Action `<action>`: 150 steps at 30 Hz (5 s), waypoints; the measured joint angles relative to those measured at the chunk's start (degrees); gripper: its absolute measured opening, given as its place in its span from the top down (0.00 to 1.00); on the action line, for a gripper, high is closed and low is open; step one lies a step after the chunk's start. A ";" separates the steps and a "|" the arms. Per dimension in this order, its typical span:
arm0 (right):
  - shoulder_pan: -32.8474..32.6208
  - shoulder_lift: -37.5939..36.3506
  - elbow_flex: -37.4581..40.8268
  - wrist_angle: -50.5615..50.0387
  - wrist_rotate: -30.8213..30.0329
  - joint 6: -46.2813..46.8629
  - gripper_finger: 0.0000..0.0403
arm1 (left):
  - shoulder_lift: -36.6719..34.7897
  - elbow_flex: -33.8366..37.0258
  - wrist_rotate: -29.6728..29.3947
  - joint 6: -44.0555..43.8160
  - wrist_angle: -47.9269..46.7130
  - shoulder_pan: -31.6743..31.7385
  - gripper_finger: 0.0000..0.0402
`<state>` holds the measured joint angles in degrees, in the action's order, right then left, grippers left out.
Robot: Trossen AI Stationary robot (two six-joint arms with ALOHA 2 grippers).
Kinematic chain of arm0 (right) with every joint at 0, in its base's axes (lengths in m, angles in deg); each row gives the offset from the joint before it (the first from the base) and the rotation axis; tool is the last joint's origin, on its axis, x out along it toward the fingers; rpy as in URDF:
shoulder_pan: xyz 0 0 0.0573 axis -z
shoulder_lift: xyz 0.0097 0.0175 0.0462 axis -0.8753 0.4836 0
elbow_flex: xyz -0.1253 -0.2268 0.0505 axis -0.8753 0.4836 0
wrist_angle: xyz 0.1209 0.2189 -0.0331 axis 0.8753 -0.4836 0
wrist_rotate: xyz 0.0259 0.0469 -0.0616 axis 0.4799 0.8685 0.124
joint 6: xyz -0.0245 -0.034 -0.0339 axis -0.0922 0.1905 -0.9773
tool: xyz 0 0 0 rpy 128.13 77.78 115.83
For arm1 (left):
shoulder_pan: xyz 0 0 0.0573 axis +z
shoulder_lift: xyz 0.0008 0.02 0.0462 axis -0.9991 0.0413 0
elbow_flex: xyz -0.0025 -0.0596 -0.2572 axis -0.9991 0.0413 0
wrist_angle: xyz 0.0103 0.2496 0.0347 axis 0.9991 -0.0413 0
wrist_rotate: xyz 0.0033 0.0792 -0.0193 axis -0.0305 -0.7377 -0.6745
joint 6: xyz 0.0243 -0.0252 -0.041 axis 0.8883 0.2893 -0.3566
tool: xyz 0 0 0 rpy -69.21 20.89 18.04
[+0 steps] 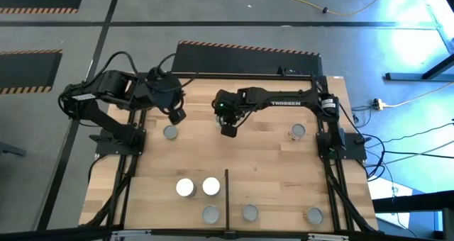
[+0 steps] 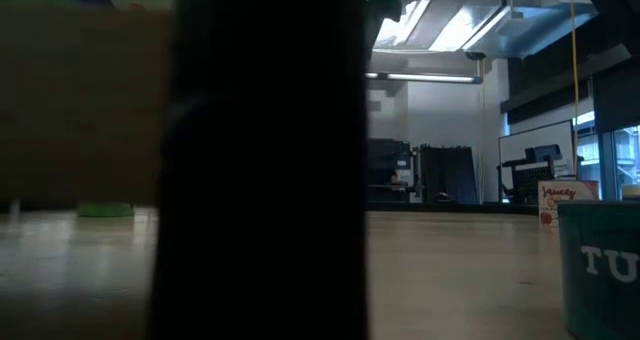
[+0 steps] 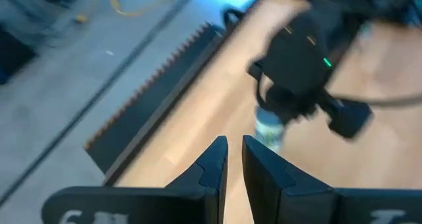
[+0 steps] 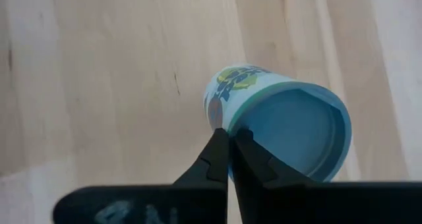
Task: Pick and place cans onto a shelf
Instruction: Put the canned mixed veggies on the shelf
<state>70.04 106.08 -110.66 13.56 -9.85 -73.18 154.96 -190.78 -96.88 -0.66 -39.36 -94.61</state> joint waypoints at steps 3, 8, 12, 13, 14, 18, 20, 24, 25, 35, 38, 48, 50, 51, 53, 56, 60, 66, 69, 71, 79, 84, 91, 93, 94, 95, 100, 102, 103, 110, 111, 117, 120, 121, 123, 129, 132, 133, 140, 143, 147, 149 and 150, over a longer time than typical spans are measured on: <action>-0.28 0.70 0.00 0.66 0.16 -0.10 0.98 | 0.00 0.00 4.47 1.88 -2.75 -0.03 0.90; -0.38 1.78 0.00 3.55 0.14 -1.12 0.98 | 0.00 0.00 11.09 2.69 -4.38 -0.02 0.90; -0.41 2.71 0.00 6.04 2.78 -1.30 0.98 | 0.00 0.00 14.22 2.69 -4.44 -0.01 0.90; -0.41 3.01 0.00 6.62 3.48 -1.26 0.98 | 0.02 0.00 14.63 2.71 -4.47 -0.02 0.90; -0.41 3.47 0.00 6.28 3.92 -1.23 0.98 | 0.02 0.00 14.92 2.71 -4.53 -0.03 0.90; -0.85 4.94 -0.04 7.26 4.06 -1.47 0.98 | 0.02 0.00 15.75 2.71 -4.67 -0.01 0.90; -1.19 5.66 -0.24 7.22 4.11 -2.45 0.98 | 0.02 0.00 15.77 2.71 -4.87 -0.02 0.90; -2.14 6.25 -0.28 7.23 4.05 -4.01 0.98 | 0.02 0.00 15.76 2.71 -4.99 -0.01 0.90; -2.40 6.29 -0.25 7.46 3.91 -4.33 0.98 | 0.02 0.00 15.76 2.71 -5.03 -0.01 0.90; -2.92 6.86 -7.23 4.25 4.22 -7.40 0.94 | 0.01 0.00 15.75 2.71 -5.09 -0.01 0.90; -2.92 6.71 -8.56 4.26 4.26 -7.54 0.93 | 0.00 0.00 15.76 2.71 -5.68 -0.01 0.90; -2.88 6.71 -8.90 3.08 4.14 -10.55 0.93 | 0.00 0.00 15.73 2.73 -6.96 -0.01 0.90; -2.90 6.71 -8.90 3.09 4.19 -11.56 0.93 | 0.00 0.00 15.73 2.73 -6.94 -0.01 0.90; -2.90 6.71 -8.90 3.07 4.34 -12.08 0.93 | 0.00 0.00 15.73 2.73 -6.94 -0.01 0.90; -2.90 6.71 -8.90 3.07 4.50 -13.13 0.92 | 0.00 0.00 15.73 2.73 -6.94 -0.01 0.90; -2.90 6.87 -8.90 2.81 4.51 -13.38 0.92 | 0.00 0.00 15.72 2.73 -6.94 -0.01 0.90; -2.90 6.89 -8.90 2.72 4.50 -14.85 0.92 | 0.00 0.00 15.71 2.73 -6.91 -0.01 0.90; -2.92 6.89 -8.90 1.34 4.46 -19.72 0.92 | 0.00 0.00 15.71 2.76 -6.91 -0.02 0.90; -2.95 6.89 -8.87 -1.14 2.59 -22.55 0.92 | 0.00 0.00 15.69 2.76 -6.91 -0.01 0.90; -2.96 6.89 -8.87 -3.23 0.90 -24.34 0.92 | 0.00 0.00 15.69 2.76 -6.91 -0.02 0.90; -3.68 6.91 -8.85 -6.86 -0.42 -29.51 0.92 | 0.00 0.00 15.69 2.76 -6.87 -0.01 0.90; -4.04 6.91 -8.85 -7.75 0.79 -33.20 0.92 | 0.00 0.00 15.69 2.74 -6.86 -0.01 0.90; -4.04 6.93 -8.85 -7.83 1.05 -34.84 0.92 | 0.00 0.00 15.69 2.70 -6.83 -0.01 0.90; -4.04 6.93 -8.85 -8.39 1.15 -36.96 0.92 | 0.00 0.00 15.71 2.67 -6.85 -0.01 0.90; -4.12 6.93 -8.85 -8.85 1.28 -37.24 0.92 | 0.00 0.00 15.71 2.67 -6.85 -0.01 0.90; -4.14 6.93 -8.85 -8.98 1.33 -37.32 0.92 | 0.00 0.00 15.71 2.67 -6.83 -0.01 0.90; -4.35 6.96 -8.85 -8.81 1.38 -40.41 0.93 | 0.00 0.00 15.71 2.63 -6.84 -0.01 0.90; -4.36 6.96 -8.85 -8.88 1.46 -40.60 0.94 | 0.00 0.00 15.70 2.60 -6.84 -0.01 0.90; -4.34 6.96 -8.85 -8.98 1.48 -40.57 0.96 | 0.00 0.00 15.69 2.58 -6.84 -0.01 0.90; -4.34 6.96 -8.85 -9.11 1.57 -40.57 0.93 | -0.01 0.00 15.71 2.52 -6.85 -0.01 0.90; -4.34 6.96 -8.85 -9.11 1.64 -40.61 0.92 | -0.01 0.00 15.70 2.52 -6.83 -0.01 0.90; -4.28 6.96 -8.85 -8.78 5.49 -43.52 0.88 | -0.02 0.00 15.70 2.23 -6.83 -0.01 0.90; -4.30 6.96 -8.85 -8.76 5.56 -43.58 0.87 | 0.00 0.00 15.71 2.23 -6.84 -0.02 0.90; -4.30 6.96 -8.85 -8.66 5.30 -43.67 0.87 | 0.00 0.00 15.71 2.23 -6.83 -0.01 0.90; -4.31 6.86 -8.85 -8.53 3.37 -44.68 0.87 | 0.00 0.00 15.71 2.23 -6.83 -0.03 0.90; -4.30 4.89 -10.27 -9.45 -7.95 -47.82 0.87 | -0.02 0.00 15.82 5.46 -7.74 -0.02 0.90; -4.21 3.76 -15.10 -11.69 -7.87 -44.55 0.87 | -0.02 0.00 15.84 9.38 -9.05 -0.02 0.90; -4.18 3.14 -17.37 -12.45 -7.48 -42.80 0.87 | -0.02 0.00 15.84 11.10 -8.92 -0.01 0.90; -4.38 0.90 -34.63 -21.78 -6.47 -35.42 0.87 | -0.04 0.00 22.87 32.22 -8.95 -0.01 0.90; -4.82 -5.01 -31.89 -19.04 -6.35 -34.18 0.87 | -0.02 0.00 25.65 41.33 -8.94 0.26 0.90; -5.47 -11.00 -31.65 -21.15 -6.42 -30.53 0.87 | 0.44 0.00 25.87 52.27 -8.71 1.50 0.90; -5.59 -13.61 -31.78 -21.48 -6.44 -28.52 0.87 | 1.34 -0.02 26.09 55.88 -7.51 3.10 0.90; -5.74 -15.09 -31.78 -21.45 -6.48 -27.95 0.87 | 1.78 -0.02 26.23 57.53 -6.21 4.01 0.90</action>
<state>64.30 90.99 -142.44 -7.89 -16.33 -101.13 156.74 -190.80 -70.65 56.87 -45.57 -90.60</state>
